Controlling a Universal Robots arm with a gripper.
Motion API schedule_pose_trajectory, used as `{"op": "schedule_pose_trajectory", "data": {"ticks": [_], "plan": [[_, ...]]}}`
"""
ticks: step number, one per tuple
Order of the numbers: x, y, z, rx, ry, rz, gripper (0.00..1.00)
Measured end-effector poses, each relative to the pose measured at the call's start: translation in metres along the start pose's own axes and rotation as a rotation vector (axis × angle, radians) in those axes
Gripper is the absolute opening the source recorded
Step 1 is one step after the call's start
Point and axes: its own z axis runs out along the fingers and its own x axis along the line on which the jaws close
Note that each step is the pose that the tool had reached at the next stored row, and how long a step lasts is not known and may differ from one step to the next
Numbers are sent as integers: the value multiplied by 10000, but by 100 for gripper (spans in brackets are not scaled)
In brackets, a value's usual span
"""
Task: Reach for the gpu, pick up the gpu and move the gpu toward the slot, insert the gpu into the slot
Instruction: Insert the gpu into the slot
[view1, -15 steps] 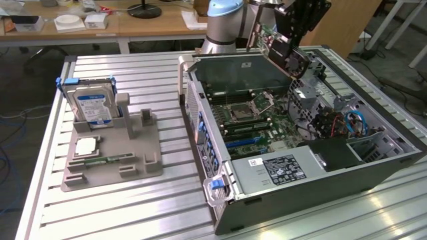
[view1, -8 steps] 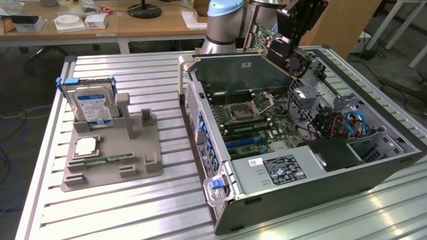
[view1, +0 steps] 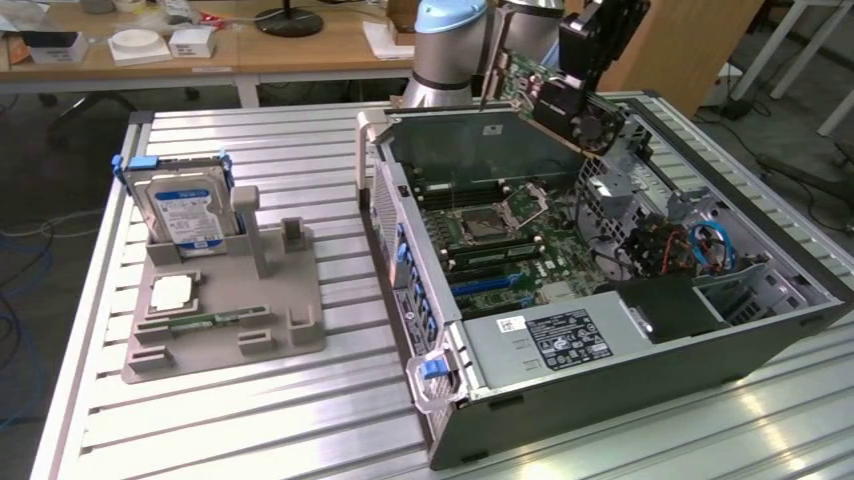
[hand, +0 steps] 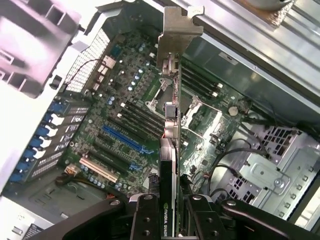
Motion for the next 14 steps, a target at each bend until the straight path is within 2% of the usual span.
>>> {"op": "schedule_pose_trajectory", "data": {"ticks": [14], "plan": [[2,-3,17,-25,18,-2140,26]]}}
